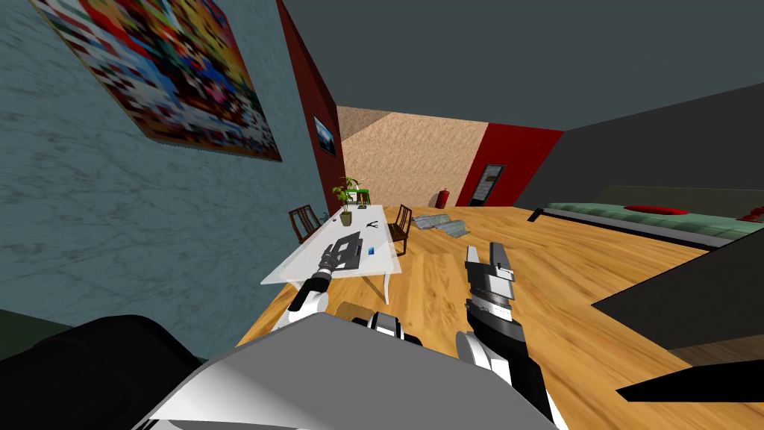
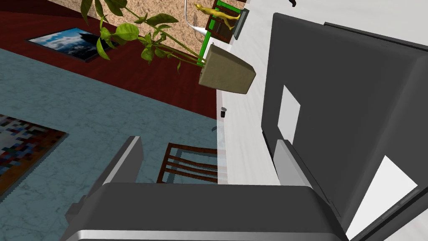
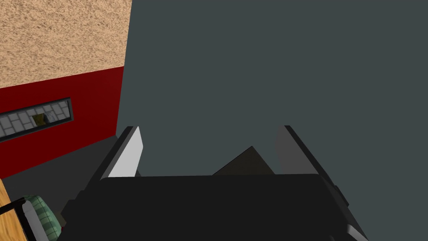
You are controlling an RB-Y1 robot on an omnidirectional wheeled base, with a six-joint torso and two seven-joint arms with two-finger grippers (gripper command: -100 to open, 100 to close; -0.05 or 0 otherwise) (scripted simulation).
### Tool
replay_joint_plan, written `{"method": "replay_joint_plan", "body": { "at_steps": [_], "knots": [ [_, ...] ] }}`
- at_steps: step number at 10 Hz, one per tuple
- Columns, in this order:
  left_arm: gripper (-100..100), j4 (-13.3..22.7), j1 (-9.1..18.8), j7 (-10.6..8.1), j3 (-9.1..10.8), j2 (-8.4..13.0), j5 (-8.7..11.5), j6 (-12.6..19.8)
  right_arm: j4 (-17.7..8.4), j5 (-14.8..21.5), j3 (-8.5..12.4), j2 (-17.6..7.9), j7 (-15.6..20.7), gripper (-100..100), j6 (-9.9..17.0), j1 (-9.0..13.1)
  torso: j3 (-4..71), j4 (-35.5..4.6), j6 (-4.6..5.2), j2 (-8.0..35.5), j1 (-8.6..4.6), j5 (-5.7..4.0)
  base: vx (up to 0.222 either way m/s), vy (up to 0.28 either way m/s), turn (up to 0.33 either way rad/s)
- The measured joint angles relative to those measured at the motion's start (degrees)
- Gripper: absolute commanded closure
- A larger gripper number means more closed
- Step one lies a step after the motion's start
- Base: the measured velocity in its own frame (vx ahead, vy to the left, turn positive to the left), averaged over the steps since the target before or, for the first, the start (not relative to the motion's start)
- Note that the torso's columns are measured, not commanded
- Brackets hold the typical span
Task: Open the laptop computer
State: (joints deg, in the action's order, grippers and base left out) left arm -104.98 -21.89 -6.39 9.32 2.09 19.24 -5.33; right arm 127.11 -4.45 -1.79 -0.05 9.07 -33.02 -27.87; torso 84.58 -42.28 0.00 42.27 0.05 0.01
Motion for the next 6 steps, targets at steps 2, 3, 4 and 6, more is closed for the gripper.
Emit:
{"method": "replay_joint_plan", "body": {
  "at_steps": [2,3,4,6],
  "knots": [
    [-100,-0.98,-0.20,0.06,0.28,-0.05,0.09,0.78,0.00,0.00,0.00,0.00,0.00,0,0.00,-0.01,0.07,0.04,0.00,-0.08,-0.04,0.00,0.005,-0.003,0.114],
    [-100,0.79,1.41,-0.76,-0.12,0.90,-0.19,0.22,0.00,0.00,0.00,0.00,0.00,0,0.00,0.00,-0.15,-0.06,-0.03,0.26,-0.15,-0.04,-0.084,-0.036,0.121],
    [-100,3.25,3.21,-1.59,-0.42,1.68,-0.28,-0.57,0.00,0.00,-0.01,0.01,0.00,0,0.00,0.01,-0.23,-0.10,0.03,0.34,-0.17,-0.04,-0.055,-0.021,-0.024],
    [-100,6.30,6.67,-2.50,-0.79,2.28,-0.80,-0.32,0.00,0.00,0.00,0.01,0.00,0,0.00,0.01,-0.05,-0.02,-0.03,0.09,-0.05,-0.01,-0.084,-0.028,0.151]
  ]
}}
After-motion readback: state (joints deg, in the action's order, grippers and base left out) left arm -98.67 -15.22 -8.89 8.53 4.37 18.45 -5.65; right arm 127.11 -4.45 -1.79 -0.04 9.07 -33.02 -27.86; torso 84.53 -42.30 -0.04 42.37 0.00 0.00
